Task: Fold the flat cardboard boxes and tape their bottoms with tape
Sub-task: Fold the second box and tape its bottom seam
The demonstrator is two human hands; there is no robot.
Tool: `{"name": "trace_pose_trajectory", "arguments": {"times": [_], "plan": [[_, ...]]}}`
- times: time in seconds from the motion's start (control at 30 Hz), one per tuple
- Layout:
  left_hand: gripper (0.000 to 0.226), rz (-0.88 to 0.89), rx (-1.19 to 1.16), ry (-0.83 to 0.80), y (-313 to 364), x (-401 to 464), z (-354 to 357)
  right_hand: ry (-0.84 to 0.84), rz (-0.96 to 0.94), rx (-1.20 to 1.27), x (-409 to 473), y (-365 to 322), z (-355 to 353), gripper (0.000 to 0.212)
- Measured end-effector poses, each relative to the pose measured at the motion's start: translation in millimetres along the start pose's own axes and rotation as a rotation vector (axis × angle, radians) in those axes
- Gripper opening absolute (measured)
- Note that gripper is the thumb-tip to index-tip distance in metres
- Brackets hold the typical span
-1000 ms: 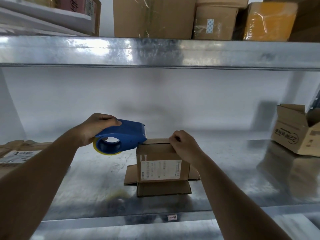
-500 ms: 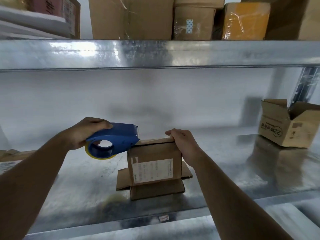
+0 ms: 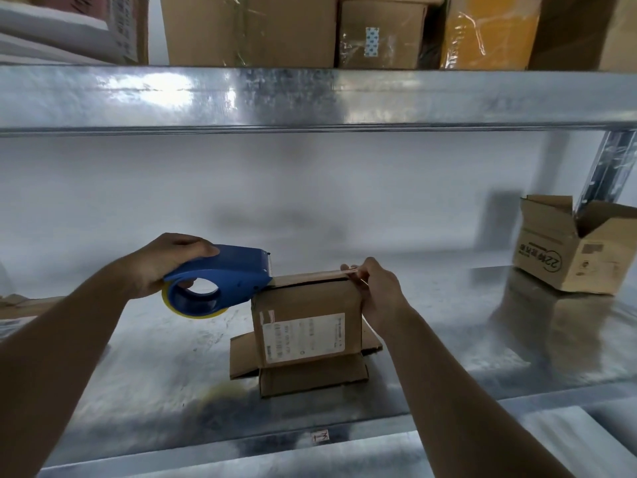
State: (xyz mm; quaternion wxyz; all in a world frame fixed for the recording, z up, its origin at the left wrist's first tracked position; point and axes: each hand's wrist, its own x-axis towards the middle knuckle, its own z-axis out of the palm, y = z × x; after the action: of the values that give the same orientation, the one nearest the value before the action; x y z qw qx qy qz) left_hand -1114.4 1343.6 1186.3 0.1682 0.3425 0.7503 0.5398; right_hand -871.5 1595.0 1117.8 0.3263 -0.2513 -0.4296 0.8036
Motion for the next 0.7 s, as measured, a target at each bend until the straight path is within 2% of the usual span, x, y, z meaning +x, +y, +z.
{"name": "trace_pose_trajectory", "arguments": {"times": [0.07, 0.13, 0.2, 0.37, 0.43, 0.53, 0.7], "plan": [[0.014, -0.02, -0.007, -0.002, 0.0, -2.0, 0.3, 0.006, 0.026, 0.103, 2.3, 5.4, -3.2, 0.016], [0.034, -0.027, -0.008, -0.009, -0.4, -4.5, 0.0, 0.032, 0.03, 0.085, 6.5, 9.8, -7.2, 0.019], [0.05, -0.023, -0.002, -0.008, -1.4, -6.3, -0.4, 0.052, 0.013, -0.021, 7.7, 11.0, -9.6, 0.021], [0.055, 0.014, -0.001, 0.012, -1.8, -11.5, -0.7, 0.018, -0.013, -0.304, 5.2, 13.2, -20.3, 0.024], [0.061, 0.023, 0.014, 0.007, 0.3, -14.0, 1.5, 0.005, 0.023, -0.302, 3.3, 13.0, -24.6, 0.022], [0.089, 0.045, 0.024, -0.008, 2.6, -17.3, 3.1, -0.011, 0.059, -0.29, 1.1, 8.4, -27.0, 0.016], [0.094, 0.049, 0.01, -0.007, 3.6, -19.3, 3.3, -0.013, 0.094, -0.271, -0.7, 3.4, -28.5, 0.01]]}}
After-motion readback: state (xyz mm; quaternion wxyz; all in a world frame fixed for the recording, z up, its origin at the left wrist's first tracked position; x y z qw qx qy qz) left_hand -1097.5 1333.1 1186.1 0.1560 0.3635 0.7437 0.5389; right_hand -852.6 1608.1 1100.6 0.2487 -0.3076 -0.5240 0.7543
